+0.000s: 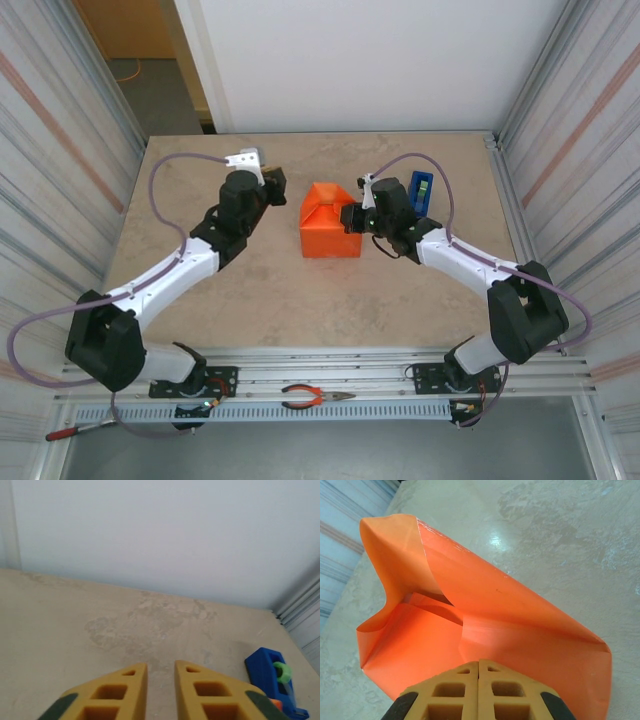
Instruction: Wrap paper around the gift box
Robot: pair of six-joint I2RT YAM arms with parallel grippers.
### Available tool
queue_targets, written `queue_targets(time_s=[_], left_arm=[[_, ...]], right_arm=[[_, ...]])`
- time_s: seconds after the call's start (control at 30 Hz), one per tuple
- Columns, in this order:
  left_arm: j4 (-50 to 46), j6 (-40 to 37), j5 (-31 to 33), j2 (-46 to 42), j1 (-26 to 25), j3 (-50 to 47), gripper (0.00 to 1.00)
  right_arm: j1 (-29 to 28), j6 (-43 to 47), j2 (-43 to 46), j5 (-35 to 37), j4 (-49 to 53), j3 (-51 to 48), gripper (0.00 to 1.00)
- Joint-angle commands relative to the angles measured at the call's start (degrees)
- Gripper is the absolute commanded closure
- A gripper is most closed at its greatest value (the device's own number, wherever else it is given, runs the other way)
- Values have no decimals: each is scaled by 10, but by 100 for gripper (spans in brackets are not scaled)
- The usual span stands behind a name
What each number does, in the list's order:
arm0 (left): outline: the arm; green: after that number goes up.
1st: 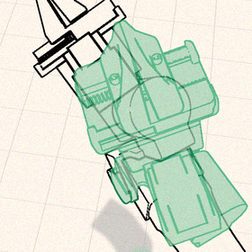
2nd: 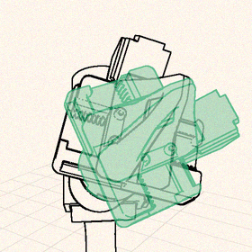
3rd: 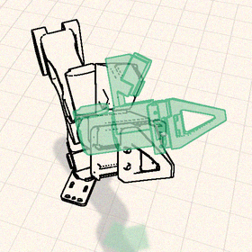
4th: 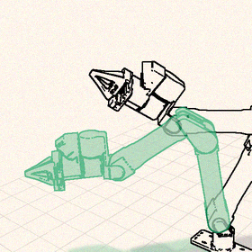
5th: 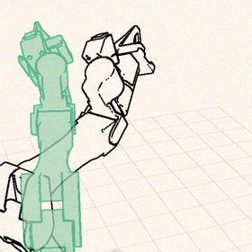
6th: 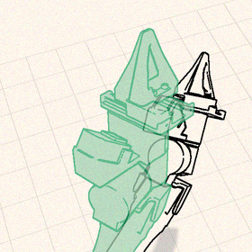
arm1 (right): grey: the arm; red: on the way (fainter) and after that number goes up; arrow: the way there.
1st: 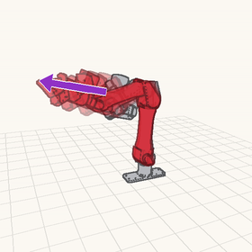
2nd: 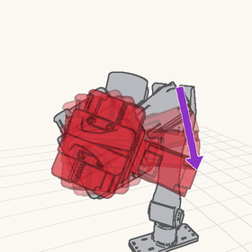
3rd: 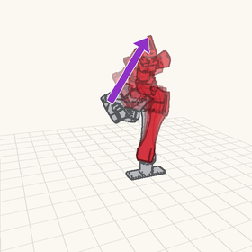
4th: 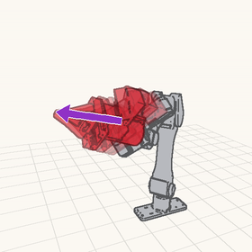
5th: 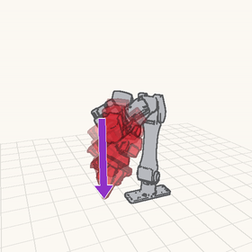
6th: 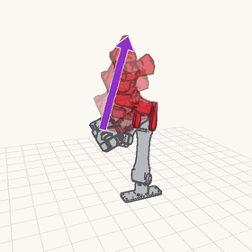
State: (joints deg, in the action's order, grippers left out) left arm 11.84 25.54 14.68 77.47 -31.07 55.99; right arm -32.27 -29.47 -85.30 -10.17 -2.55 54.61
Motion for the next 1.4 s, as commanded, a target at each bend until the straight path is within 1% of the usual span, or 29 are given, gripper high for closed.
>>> queue_targets(time_s=[0.0,0.1,0.17,0.27,0.37,0.6,0.9,0.93,1.0,1.13,1.37], left_arm=[[-51,34,-42,17,15,-3,85],[-67,24,-78,50,15,21,90],[-59,21,-101,69,12,29,95],[-48,13,-101,83,-10,35,99],[-53,1,-92,101,-37,46,100],[-85,-11,-86,134,-71,72,100],[-128,-5,-92,164,-85,98,100],[-133,-2,-90,166,-88,102,98],[-143,6,-83,170,-95,110,90],[-163,26,-69,177,-108,123,80],[-147,62,-66,191,-114,106,73]], right_arm=[[-16,-16,-49,-31,141,-29,100],[-17,-16,-49,-31,141,-29,100],[-17,-16,-49,-30,142,-29,100],[-17,-16,-50,-29,143,-29,100],[-17,-18,-49,-30,141,-32,100],[-17,-23,-46,-38,135,-35,100],[-17,-37,-31,-57,126,-41,100],[-17,-39,-27,-60,125,-40,100],[-17,-44,-21,-67,125,-38,100],[-17,-46,-8,-75,133,-25,100],[-14,-49,-11,-86,135,-11,100]])
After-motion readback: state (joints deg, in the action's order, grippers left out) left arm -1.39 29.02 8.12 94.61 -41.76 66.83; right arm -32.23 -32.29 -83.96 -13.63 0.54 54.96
